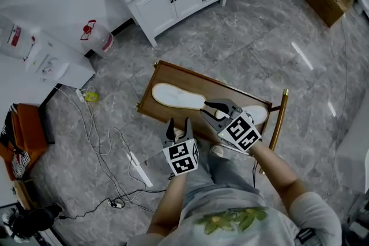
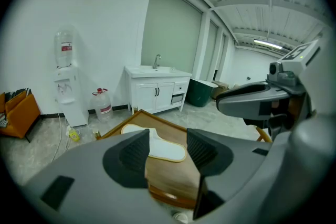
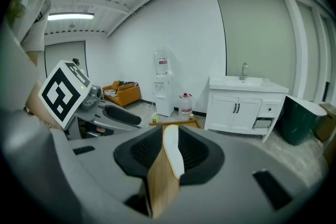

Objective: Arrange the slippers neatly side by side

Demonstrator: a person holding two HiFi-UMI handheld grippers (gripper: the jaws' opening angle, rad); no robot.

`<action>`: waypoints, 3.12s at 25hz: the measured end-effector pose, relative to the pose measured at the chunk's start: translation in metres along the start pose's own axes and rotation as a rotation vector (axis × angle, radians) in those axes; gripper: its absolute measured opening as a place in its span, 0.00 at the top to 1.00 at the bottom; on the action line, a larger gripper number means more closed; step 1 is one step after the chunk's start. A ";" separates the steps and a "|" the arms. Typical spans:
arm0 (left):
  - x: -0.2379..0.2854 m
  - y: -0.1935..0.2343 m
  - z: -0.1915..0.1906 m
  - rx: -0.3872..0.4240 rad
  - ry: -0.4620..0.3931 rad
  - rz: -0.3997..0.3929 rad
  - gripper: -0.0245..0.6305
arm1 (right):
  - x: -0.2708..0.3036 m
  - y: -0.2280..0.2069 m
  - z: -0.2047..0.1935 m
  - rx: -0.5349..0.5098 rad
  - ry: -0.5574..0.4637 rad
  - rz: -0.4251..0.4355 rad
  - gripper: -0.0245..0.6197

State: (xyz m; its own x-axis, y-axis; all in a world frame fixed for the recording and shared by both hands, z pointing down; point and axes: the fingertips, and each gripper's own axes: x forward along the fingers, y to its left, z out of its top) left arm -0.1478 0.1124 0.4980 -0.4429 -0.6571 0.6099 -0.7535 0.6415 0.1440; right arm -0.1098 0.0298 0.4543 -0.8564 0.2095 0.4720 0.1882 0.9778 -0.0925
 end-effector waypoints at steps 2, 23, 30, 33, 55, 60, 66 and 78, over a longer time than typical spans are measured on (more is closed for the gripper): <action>0.011 0.007 -0.003 -0.020 0.015 0.014 0.63 | 0.011 -0.007 -0.003 0.004 0.016 0.014 0.80; 0.122 0.046 -0.062 0.003 0.194 0.047 0.61 | 0.141 -0.044 -0.071 -0.017 0.171 0.161 0.79; 0.143 0.055 -0.078 0.014 0.248 0.074 0.61 | 0.177 -0.043 -0.090 -0.038 0.227 0.221 0.77; 0.151 0.057 -0.079 0.015 0.262 0.079 0.61 | 0.193 -0.043 -0.099 -0.072 0.272 0.237 0.77; 0.165 0.078 -0.092 -0.027 0.286 0.159 0.92 | 0.216 -0.040 -0.128 0.040 0.330 0.249 0.94; 0.162 0.085 -0.088 -0.084 0.269 0.157 0.92 | 0.207 -0.041 -0.125 0.088 0.325 0.186 0.94; 0.158 0.090 -0.082 -0.093 0.258 0.146 0.92 | 0.192 -0.038 -0.127 0.166 0.317 0.125 0.94; 0.163 0.056 -0.060 0.025 0.247 -0.066 0.92 | 0.144 -0.050 -0.122 0.369 0.235 -0.090 0.94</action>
State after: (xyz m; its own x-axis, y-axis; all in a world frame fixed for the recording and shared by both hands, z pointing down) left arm -0.2328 0.0648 0.6518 -0.2628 -0.5788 0.7719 -0.7897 0.5887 0.1726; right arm -0.1835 0.0098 0.6342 -0.7207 0.1575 0.6751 -0.1022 0.9390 -0.3283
